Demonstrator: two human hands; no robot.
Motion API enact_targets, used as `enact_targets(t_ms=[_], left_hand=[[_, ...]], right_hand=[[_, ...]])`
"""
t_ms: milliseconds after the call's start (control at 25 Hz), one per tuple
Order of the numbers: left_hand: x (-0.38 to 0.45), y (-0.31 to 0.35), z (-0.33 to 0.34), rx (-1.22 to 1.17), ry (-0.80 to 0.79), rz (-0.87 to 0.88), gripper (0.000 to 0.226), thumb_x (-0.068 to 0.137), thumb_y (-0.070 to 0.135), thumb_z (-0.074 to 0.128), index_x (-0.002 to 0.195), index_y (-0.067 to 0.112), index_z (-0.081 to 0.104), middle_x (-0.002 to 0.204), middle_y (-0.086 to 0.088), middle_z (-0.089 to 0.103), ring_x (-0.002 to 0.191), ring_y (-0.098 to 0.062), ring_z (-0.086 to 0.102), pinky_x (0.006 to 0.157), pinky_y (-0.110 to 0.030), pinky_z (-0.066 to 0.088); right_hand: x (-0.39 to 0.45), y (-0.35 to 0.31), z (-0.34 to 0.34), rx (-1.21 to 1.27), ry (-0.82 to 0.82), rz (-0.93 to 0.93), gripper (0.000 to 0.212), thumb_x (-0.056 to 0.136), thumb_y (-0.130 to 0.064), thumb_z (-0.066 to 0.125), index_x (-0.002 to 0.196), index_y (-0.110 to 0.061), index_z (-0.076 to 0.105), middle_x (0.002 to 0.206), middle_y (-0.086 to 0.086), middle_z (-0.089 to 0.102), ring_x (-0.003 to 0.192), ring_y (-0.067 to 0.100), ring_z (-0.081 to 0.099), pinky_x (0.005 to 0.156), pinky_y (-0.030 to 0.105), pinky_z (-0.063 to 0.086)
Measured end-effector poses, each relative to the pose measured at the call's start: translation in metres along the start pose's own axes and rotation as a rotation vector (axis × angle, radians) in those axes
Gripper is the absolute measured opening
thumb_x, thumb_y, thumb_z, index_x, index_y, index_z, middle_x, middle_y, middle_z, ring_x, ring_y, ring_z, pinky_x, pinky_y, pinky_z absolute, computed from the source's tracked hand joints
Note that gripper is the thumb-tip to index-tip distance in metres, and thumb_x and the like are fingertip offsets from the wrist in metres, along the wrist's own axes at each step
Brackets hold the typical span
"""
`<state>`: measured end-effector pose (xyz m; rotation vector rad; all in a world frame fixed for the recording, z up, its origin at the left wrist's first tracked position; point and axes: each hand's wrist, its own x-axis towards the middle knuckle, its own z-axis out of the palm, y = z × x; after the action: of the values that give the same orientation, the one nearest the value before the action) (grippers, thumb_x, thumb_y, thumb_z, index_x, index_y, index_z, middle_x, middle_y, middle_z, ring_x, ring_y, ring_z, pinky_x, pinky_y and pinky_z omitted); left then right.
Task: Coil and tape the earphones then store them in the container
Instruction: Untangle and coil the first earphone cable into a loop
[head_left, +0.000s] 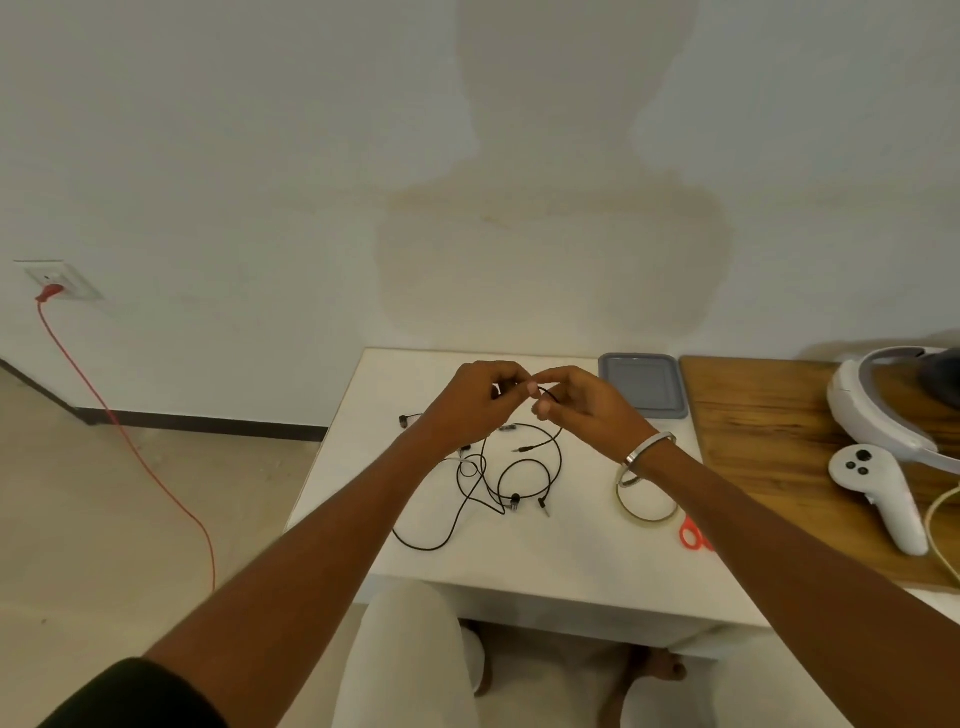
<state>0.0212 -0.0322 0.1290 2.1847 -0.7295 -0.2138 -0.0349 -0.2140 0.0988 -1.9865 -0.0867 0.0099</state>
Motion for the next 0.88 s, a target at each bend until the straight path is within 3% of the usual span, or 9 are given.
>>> enact_targets(t_ms=[80, 240, 400, 560, 640, 800, 880], left_hand=[[0.0, 0.004, 0.0, 0.004, -0.002, 0.009, 0.021, 0.095, 0.029, 0.057, 0.091, 0.015, 0.072, 0.06, 0.011, 0.058, 0.047, 0.0, 0.047, 0.05, -0.008, 0.034], [-0.001, 0.004, -0.003, -0.01, -0.061, -0.038, 0.023, 0.095, 0.035, 0.058, 0.088, 0.017, 0.072, 0.045, 0.013, 0.041, 0.042, -0.004, 0.037, 0.047, -0.01, 0.03], [-0.003, -0.004, -0.007, -0.022, -0.081, -0.081, 0.026, 0.094, 0.042, 0.056, 0.081, 0.025, 0.071, 0.061, -0.012, 0.053, 0.054, -0.022, 0.05, 0.054, -0.022, 0.047], [-0.007, -0.015, -0.015, -0.053, -0.063, -0.139, 0.028, 0.095, 0.039, 0.055, 0.083, 0.018, 0.071, 0.068, -0.02, 0.053, 0.056, -0.012, 0.051, 0.054, -0.016, 0.05], [-0.009, -0.017, -0.017, -0.036, -0.056, -0.14, 0.026, 0.095, 0.036, 0.056, 0.086, 0.018, 0.071, 0.073, -0.022, 0.06, 0.052, -0.006, 0.047, 0.05, -0.014, 0.044], [-0.008, -0.014, -0.012, -0.002, -0.042, -0.111, 0.022, 0.095, 0.031, 0.056, 0.087, 0.019, 0.072, 0.055, 0.002, 0.048, 0.046, -0.005, 0.038, 0.05, -0.013, 0.033], [-0.007, -0.01, -0.006, 0.014, -0.055, -0.091, 0.02, 0.095, 0.029, 0.056, 0.088, 0.02, 0.072, 0.051, 0.012, 0.05, 0.051, -0.006, 0.044, 0.053, -0.014, 0.035]], right_hand=[[0.002, -0.009, 0.001, -0.08, 0.021, -0.029, 0.017, 0.092, -0.026, 0.057, 0.107, -0.02, 0.06, 0.073, -0.004, 0.069, 0.068, 0.001, 0.065, 0.07, 0.014, 0.048], [0.002, -0.009, -0.005, -0.18, 0.043, -0.073, 0.018, 0.095, -0.023, 0.051, 0.098, -0.016, 0.068, 0.054, -0.002, 0.06, 0.051, 0.006, 0.056, 0.066, 0.02, 0.049], [0.0, -0.005, -0.01, -0.132, 0.193, -0.109, 0.019, 0.096, -0.023, 0.049, 0.091, -0.018, 0.067, 0.055, 0.006, 0.061, 0.054, 0.025, 0.058, 0.061, 0.029, 0.049], [0.002, 0.01, -0.022, -0.021, 0.333, -0.071, 0.019, 0.096, -0.022, 0.049, 0.089, -0.016, 0.066, 0.057, 0.004, 0.059, 0.056, 0.024, 0.056, 0.06, 0.031, 0.047], [0.001, 0.017, -0.024, -0.03, 0.343, -0.038, 0.018, 0.096, -0.02, 0.049, 0.087, -0.017, 0.065, 0.06, 0.003, 0.061, 0.059, 0.017, 0.058, 0.062, 0.029, 0.049], [-0.002, 0.028, -0.015, -0.204, 0.199, 0.089, 0.01, 0.093, -0.02, 0.052, 0.097, -0.019, 0.061, 0.085, 0.001, 0.067, 0.083, 0.016, 0.064, 0.078, 0.03, 0.052], [-0.004, 0.028, -0.007, -0.319, 0.062, 0.098, 0.033, 0.089, -0.029, 0.06, 0.12, -0.019, 0.053, 0.11, 0.0, 0.063, 0.105, 0.015, 0.059, 0.09, 0.03, 0.047]])
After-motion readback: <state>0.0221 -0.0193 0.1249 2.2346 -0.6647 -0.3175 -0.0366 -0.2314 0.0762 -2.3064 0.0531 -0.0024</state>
